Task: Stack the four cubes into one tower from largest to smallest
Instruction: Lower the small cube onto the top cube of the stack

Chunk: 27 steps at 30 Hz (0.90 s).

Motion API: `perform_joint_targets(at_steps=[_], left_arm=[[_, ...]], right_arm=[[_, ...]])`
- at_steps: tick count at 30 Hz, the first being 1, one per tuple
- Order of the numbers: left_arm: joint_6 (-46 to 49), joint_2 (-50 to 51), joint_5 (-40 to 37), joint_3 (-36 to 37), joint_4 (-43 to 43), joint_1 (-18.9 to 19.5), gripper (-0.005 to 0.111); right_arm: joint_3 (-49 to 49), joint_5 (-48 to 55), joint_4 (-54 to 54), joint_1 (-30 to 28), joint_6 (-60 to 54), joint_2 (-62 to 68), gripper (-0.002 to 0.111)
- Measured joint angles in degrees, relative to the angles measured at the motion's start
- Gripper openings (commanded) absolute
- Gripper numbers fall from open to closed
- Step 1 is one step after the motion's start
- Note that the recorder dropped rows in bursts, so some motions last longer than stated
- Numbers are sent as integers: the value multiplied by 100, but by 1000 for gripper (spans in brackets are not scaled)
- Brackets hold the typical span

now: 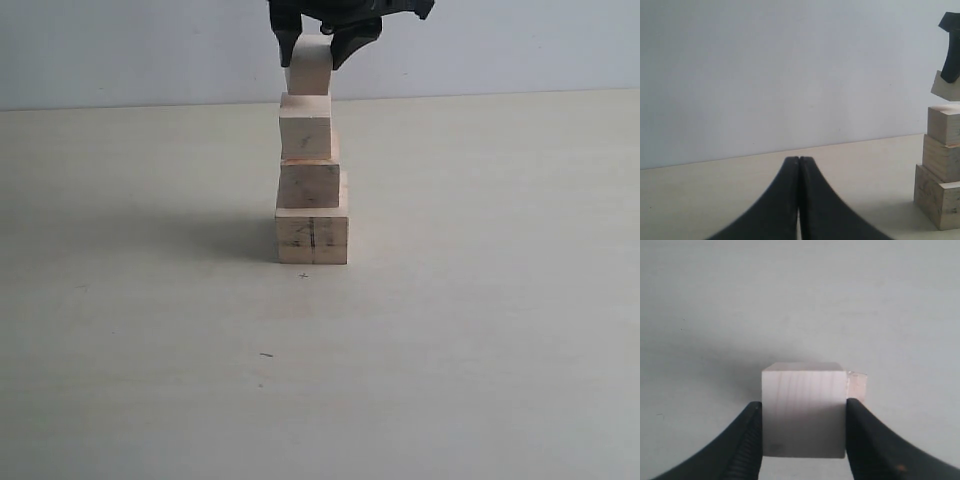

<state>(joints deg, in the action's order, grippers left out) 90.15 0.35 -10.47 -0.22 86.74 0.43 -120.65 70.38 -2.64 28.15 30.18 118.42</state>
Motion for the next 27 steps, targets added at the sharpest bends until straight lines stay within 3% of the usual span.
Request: perform_joint_targets(at_steps=[27], left_arm=[[0, 0, 0, 0, 0, 0, 0]], right_arm=[[115, 0, 264, 0, 47, -119, 34]])
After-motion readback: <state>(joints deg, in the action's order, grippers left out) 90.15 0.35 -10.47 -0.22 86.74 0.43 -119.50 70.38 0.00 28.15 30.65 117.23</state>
